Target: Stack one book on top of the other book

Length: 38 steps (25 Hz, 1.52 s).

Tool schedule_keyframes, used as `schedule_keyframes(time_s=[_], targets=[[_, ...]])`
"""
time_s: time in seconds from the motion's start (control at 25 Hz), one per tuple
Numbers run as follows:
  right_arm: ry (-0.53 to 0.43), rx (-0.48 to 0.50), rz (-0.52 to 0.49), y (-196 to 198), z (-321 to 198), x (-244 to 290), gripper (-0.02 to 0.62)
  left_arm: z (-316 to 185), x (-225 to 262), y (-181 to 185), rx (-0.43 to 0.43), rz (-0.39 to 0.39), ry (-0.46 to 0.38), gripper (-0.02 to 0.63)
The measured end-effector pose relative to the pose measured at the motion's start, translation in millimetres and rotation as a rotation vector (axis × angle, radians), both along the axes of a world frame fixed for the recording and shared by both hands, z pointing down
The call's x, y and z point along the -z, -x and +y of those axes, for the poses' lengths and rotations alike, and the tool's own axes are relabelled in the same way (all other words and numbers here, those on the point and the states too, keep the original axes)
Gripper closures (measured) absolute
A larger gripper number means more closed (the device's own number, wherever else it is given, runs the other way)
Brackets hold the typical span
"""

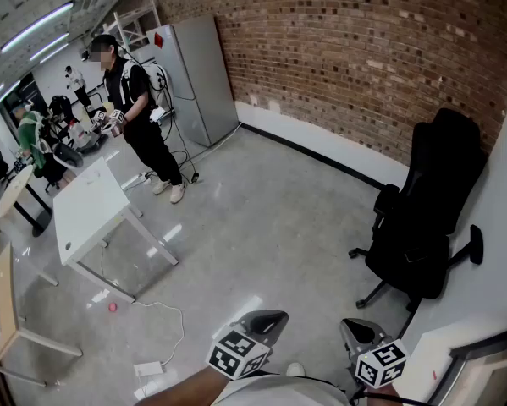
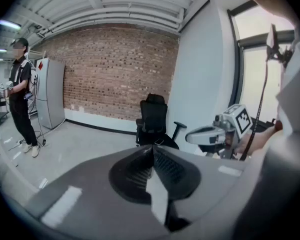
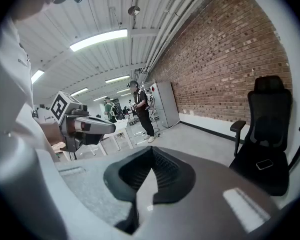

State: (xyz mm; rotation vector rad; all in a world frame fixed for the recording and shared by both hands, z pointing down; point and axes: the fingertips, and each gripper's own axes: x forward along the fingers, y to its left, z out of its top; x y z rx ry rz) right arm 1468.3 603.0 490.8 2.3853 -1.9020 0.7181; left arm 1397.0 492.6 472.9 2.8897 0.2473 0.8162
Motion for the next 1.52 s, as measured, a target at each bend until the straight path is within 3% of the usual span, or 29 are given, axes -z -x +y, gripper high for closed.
schedule_keyframes(time_s=[0.36,0.68,0.96,1.2,1.52], targets=[[0.0,0.015,0.01,0.0,0.2,8.7,0.594,-8.5,4.8,18.6,0.087,0.006,0.029,0.6],[-0.01,0.082,-0.036,22.4,-2.1,11.8,0.591,10.7,-4.2,8.2,0.078,0.009,0.059,0.6],[0.017,0.223,0.028,51.9,-19.9,8.2,0.58,3.8,-8.0,29.2,0.143,0.006,0.04,0.6],[0.005,0.393,0.049,70.7,-61.9,6.9,0.58,-22.4,-3.5,65.1,0.307,0.039,-0.005,0.6],[0.002,0.681,0.053,135.7,-127.8,10.9,0.58,-67.7,2.2,153.9,0.618,0.047,-0.01,0.6]])
